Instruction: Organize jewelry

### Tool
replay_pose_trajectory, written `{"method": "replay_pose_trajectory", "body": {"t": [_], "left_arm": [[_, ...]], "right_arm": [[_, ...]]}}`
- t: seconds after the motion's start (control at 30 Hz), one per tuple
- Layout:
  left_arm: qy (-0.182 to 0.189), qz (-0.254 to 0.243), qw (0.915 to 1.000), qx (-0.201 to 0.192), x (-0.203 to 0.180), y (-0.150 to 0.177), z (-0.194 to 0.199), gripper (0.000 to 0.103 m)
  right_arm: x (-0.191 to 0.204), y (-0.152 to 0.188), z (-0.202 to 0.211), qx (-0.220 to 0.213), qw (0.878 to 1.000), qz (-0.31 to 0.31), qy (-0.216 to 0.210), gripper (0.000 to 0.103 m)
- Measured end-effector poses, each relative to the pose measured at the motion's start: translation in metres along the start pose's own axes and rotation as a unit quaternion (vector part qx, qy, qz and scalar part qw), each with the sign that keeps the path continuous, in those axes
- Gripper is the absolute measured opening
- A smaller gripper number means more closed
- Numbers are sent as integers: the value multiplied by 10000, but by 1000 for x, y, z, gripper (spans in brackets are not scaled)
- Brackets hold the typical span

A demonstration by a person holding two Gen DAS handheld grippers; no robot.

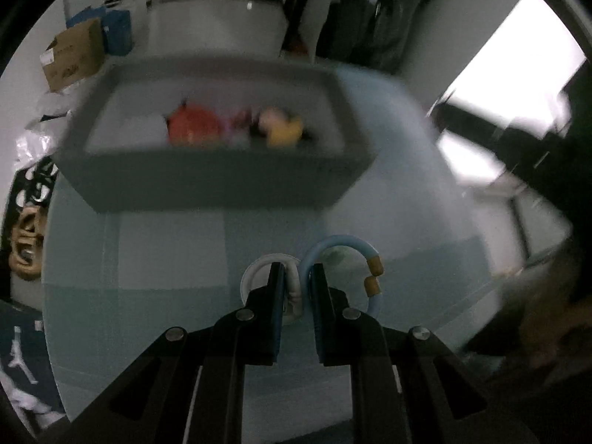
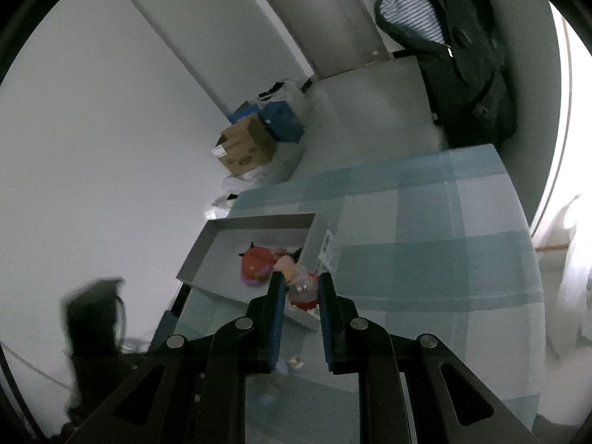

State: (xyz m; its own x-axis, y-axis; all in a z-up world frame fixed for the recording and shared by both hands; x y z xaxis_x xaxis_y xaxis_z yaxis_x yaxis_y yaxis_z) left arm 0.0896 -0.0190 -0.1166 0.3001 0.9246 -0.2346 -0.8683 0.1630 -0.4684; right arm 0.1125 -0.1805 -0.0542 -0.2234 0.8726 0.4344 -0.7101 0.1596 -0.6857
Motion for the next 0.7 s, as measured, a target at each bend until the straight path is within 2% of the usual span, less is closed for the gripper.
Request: {"method": "replay_pose_trajectory", "body": {"t": [0.03,0.1,0.13,0.23,0.33,0.37,0.43,0.47,0.5,0.7], "left_arm": [[-97,-151,9997,-158,-3,-1,1,10],[-586,-523,9968,-151,-6,0,0,10],[-705,-634,9954,-145,-7,0,0,10],[-830,-785,9935,-38,-10,5,1,12],[-673,-744,9949,-54,-9,5,9,13],[-621,-701,9956,-72,-8,4,12,16],[-429,-602,9972,-115,-6,2,17,38],[-367,-557,9976,-170,-6,1,19,58],[-332,-481,9980,-236,-5,0,21,68],[-25,-363,9984,-423,-4,-7,27,68]], "right_arm": [[-1,0,0,4,10000,-19,11,17],[-3,1,1,28,10000,-52,19,17],[-4,1,2,27,10000,-58,22,17],[-3,2,3,37,10000,-39,8,17],[-3,4,5,44,10000,-14,-13,17],[-3,4,6,41,10000,-21,-19,17],[-3,5,6,44,10000,-47,-43,17],[-3,5,7,45,10000,-52,-54,17],[-2,5,8,36,10000,-36,-56,17],[-4,5,10,16,9999,-67,-95,17]]}}
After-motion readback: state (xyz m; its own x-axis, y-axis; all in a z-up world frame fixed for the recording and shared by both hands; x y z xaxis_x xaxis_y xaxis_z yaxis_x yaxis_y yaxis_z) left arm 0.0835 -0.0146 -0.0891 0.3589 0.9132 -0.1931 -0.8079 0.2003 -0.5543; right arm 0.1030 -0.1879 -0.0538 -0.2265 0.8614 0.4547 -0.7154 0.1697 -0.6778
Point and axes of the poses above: each gripper's, at about its wrist camera, not at the fingertips, and z roughly against the way its jaws point, x to its left, y to its underside, the point moved 5 cm from there along -z, roughly the way its jaws point, and after that the axes turned 6 degrees about -x, right-handed, at the moved point
